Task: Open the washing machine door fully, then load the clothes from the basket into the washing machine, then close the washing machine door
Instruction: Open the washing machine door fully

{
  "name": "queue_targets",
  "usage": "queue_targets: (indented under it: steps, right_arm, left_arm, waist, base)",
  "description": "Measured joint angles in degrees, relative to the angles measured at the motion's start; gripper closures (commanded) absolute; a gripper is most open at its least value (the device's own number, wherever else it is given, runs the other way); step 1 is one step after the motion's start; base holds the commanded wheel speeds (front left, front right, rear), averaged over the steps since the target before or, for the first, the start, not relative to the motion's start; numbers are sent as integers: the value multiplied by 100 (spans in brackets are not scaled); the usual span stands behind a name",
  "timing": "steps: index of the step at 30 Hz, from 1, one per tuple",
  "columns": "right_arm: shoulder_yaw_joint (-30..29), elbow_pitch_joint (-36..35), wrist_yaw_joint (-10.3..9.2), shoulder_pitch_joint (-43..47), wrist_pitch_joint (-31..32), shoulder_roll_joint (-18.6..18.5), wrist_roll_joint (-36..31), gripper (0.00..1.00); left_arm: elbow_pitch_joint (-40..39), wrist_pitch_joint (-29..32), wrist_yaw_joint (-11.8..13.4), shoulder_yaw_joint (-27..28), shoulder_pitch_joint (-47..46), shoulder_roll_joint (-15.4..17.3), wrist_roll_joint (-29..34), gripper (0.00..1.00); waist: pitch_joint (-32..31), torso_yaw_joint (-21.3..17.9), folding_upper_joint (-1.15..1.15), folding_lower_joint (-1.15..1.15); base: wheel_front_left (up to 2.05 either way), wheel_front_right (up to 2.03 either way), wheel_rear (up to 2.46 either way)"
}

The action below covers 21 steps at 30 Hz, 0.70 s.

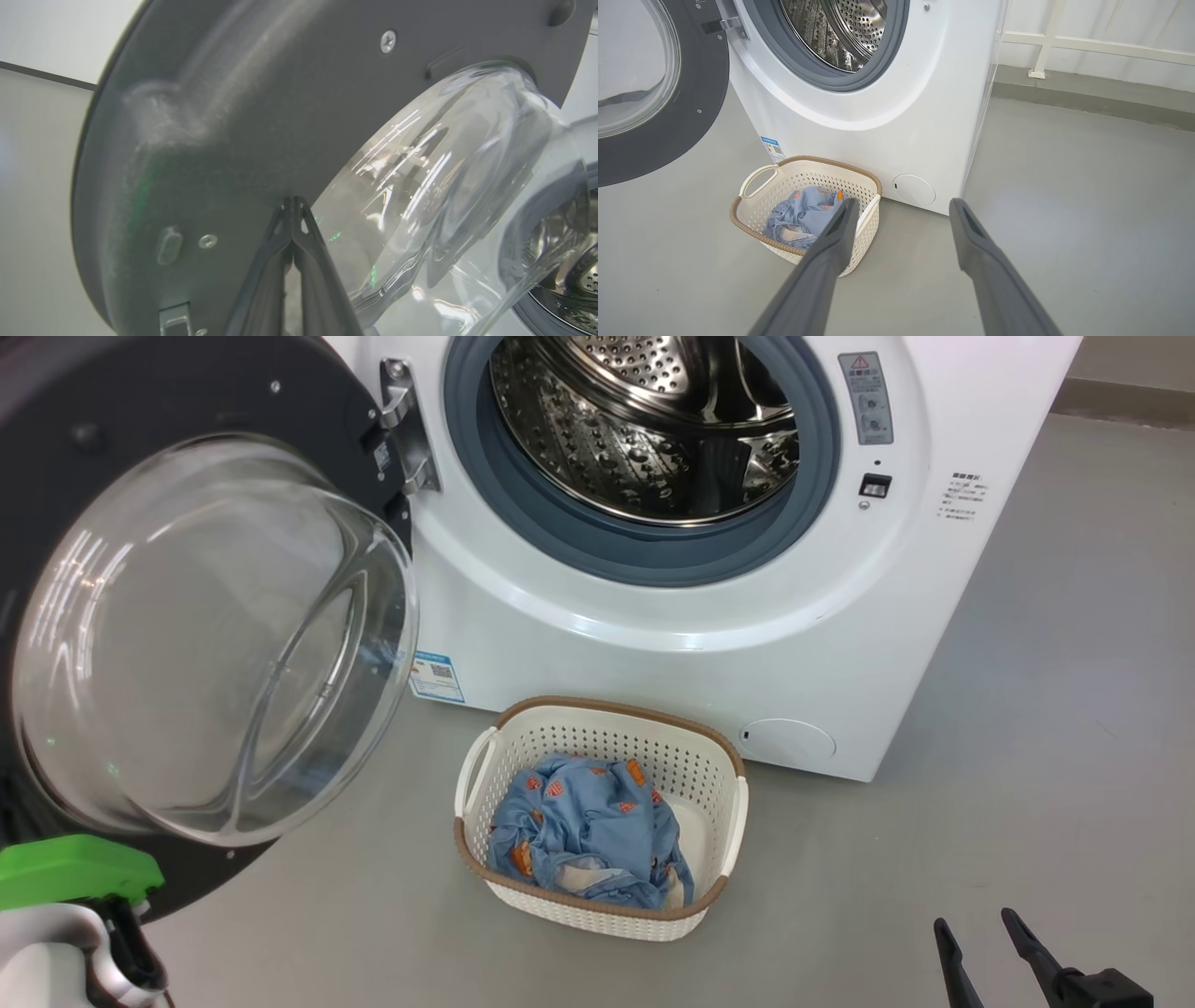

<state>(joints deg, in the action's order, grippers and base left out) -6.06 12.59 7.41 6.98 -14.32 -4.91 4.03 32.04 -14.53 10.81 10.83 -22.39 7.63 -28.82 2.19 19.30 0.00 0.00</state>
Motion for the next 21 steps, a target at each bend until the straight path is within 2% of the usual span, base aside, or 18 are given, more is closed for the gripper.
queue_targets:
  steps: [12, 21]
  right_arm:
    - [121, 77, -1, 8, 0, -10, 7, 0]
    - [180, 100, -1, 7, 0, -9, 14, 0]
  left_arm:
    - [649, 0, -319, 421, -280, 162, 842, 100]
    - [797, 0, -550, 700, -404, 125, 1098, 100]
  waist:
    - [-106, -48, 0, 0]
    - [-189, -46, 0, 0]
  base:
    - [0, 0, 0]
    - [0, 0, 0]
